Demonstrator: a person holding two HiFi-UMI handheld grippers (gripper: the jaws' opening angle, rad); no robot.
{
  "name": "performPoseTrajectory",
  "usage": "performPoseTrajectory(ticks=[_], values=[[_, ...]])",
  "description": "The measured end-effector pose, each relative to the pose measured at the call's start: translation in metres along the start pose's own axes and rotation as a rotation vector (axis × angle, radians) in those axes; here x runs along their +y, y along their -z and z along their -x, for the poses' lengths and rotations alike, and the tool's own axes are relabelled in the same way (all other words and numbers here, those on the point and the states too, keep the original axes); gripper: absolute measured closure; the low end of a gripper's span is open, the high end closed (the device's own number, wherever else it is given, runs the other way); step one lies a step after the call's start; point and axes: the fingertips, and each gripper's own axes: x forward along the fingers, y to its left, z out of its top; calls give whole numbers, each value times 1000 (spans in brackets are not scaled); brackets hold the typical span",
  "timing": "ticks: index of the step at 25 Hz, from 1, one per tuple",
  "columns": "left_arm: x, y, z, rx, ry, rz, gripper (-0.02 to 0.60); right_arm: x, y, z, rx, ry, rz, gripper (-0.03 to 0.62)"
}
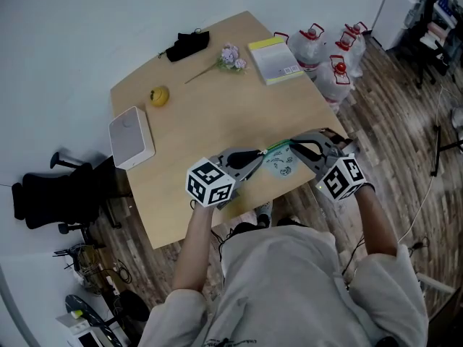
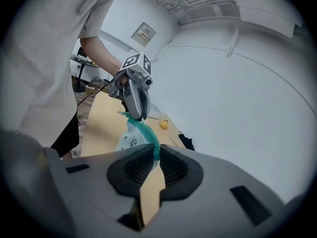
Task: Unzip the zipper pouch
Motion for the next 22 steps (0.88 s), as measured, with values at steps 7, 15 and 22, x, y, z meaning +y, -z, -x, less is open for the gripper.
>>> performPoseTrajectory(ticks=[7, 15, 22], values=[[5, -5, -2, 44, -29, -79, 532, -8, 8, 2, 29, 23, 23, 548], [5, -7, -2, 38, -23, -70, 532, -15, 11, 6, 49, 38, 40, 548], [8, -3, 0, 47, -38, -68, 532, -17, 19, 11, 59, 51, 30, 548]])
